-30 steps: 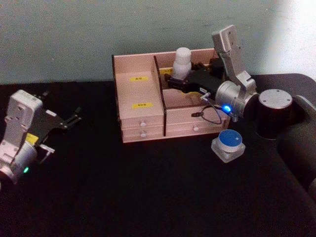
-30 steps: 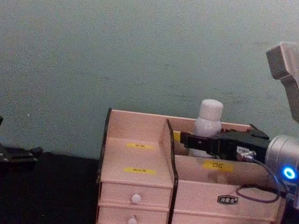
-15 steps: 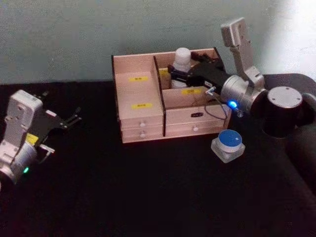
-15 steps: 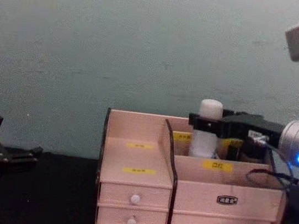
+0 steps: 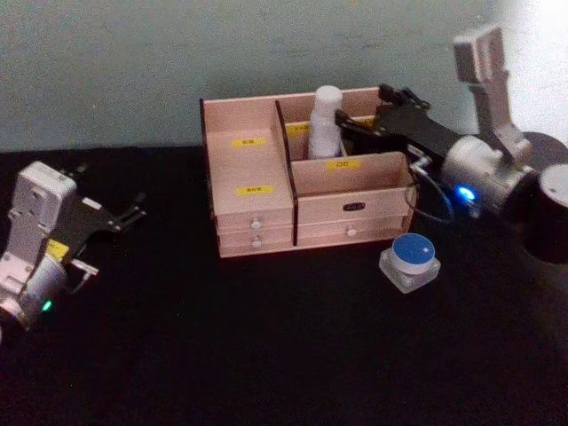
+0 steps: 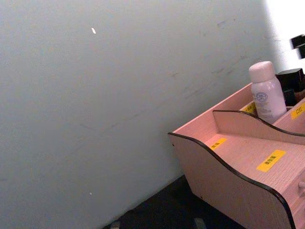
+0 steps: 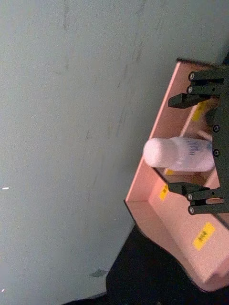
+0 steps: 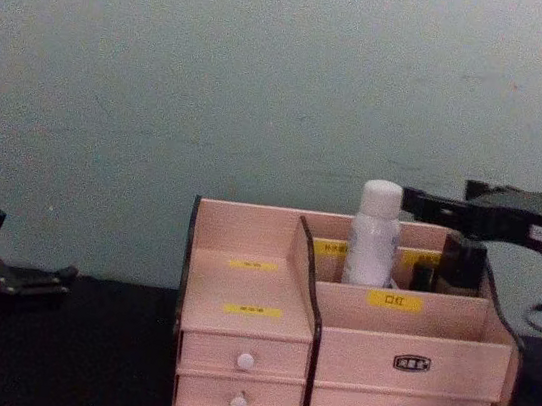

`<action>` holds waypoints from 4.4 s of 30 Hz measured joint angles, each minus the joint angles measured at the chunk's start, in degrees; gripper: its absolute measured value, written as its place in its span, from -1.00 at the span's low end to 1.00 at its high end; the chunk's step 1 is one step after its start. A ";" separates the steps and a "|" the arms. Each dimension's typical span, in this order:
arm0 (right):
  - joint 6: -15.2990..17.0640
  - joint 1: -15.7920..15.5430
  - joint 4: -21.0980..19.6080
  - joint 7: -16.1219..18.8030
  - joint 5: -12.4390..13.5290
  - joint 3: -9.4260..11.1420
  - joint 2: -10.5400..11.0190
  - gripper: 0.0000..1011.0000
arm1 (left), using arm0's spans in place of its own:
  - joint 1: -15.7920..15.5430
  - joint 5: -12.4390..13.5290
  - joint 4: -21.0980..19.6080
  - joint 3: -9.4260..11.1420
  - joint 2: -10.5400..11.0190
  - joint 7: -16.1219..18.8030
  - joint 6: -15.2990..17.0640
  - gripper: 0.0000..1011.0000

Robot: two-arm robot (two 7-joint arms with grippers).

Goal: Pick up the facial cleanser and watermelon frost from the table and place them into the tiered storage box.

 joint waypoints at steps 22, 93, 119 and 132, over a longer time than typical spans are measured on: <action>8.38 -22.01 -22.69 -1.34 6.44 5.52 15.40 0.98 | 0.00 0.00 0.00 0.00 0.00 0.00 0.00 0.98; 14.77 -19.87 -15.52 -3.06 6.28 -0.11 15.05 0.98 | 0.00 0.00 0.00 0.00 0.00 0.00 0.00 0.98; 15.16 -19.65 -15.25 -2.86 6.65 -0.28 15.00 0.98 | 0.00 0.00 0.00 0.00 0.00 0.00 0.00 0.98; 15.11 -19.65 -15.30 -2.87 6.64 -0.26 15.00 0.90 | 0.00 0.00 0.00 0.00 0.00 0.00 0.00 0.98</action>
